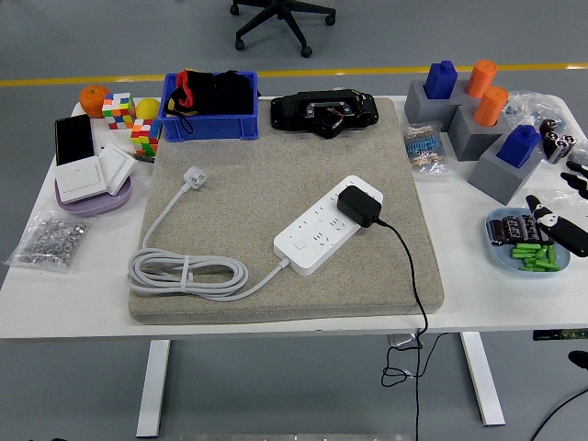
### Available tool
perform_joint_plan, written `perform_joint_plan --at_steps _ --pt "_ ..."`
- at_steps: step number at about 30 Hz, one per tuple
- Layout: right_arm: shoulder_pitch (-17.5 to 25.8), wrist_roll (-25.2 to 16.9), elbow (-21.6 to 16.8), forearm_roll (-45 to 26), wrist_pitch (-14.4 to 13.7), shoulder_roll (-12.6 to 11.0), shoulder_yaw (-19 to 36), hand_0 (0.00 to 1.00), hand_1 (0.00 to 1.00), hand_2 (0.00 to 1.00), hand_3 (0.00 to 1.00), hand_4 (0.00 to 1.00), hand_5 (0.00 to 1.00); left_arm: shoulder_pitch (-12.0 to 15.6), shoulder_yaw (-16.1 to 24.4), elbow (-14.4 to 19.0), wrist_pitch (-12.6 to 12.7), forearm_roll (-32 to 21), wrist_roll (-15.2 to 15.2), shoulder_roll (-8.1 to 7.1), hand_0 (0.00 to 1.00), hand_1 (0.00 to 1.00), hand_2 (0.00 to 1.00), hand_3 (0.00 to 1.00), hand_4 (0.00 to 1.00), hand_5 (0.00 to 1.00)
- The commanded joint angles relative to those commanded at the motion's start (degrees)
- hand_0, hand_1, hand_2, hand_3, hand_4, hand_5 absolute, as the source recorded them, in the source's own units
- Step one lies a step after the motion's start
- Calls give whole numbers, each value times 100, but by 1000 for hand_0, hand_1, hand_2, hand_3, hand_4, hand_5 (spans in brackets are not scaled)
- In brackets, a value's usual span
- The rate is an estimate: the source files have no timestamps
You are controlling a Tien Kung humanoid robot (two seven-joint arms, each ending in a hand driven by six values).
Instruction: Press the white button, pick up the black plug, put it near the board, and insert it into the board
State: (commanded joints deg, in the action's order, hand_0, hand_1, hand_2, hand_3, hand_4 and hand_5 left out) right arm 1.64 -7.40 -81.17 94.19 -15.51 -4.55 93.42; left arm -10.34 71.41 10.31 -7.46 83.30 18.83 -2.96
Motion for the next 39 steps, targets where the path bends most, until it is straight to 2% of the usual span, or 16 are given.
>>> perform_joint_plan --at_steps 39 --pt "-16 18 31 57 40 35 16 891 803 740 796 868 242 -15 -21 0 8 -65 -8 -5 686 681 663 690 608 145"
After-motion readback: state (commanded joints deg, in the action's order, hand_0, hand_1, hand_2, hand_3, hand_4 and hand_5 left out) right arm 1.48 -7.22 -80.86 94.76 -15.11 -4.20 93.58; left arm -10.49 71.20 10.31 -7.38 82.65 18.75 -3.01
